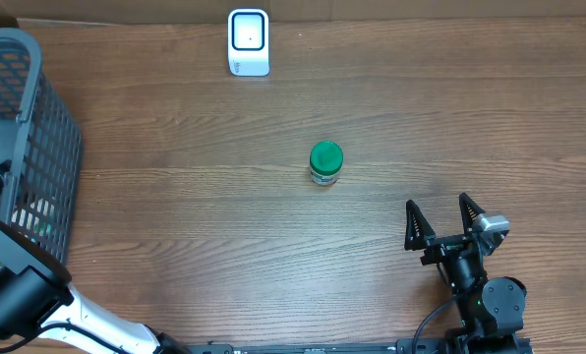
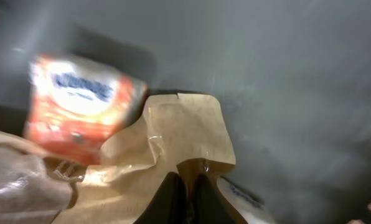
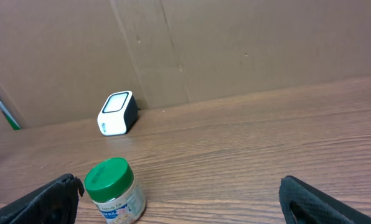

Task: Scan the item barcode
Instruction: 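Reach the left gripper into the basket and grasp the bread bag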

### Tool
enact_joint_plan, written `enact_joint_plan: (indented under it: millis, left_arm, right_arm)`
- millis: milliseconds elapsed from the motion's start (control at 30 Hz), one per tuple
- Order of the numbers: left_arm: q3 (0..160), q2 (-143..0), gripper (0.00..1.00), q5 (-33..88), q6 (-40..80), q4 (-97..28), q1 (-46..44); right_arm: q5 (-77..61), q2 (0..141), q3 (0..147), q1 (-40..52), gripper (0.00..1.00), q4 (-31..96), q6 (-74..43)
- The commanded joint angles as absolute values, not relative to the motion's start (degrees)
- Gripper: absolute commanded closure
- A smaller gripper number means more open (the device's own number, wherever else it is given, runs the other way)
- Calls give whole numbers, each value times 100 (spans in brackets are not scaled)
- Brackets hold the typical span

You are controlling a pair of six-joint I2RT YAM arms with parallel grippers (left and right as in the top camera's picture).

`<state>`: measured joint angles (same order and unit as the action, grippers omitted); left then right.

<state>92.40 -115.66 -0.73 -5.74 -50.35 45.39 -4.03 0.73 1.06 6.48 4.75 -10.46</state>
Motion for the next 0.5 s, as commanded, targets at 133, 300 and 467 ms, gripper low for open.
enact_joint_plan:
  millis: [133,300,467]
  left_arm:
    - [11286,-11579,96,-121,443,-6134,4554]
    - [12112,-11397,96,357,543,-6591,4519]
    - [12510,-11024,96,705,648,-6624,4436]
  right_arm:
    - [-370,16,47,674,0,456,-1017]
    - [-370,16,47,674,0,456,-1017]
    - [-370,16,47,674,0,456,-1020]
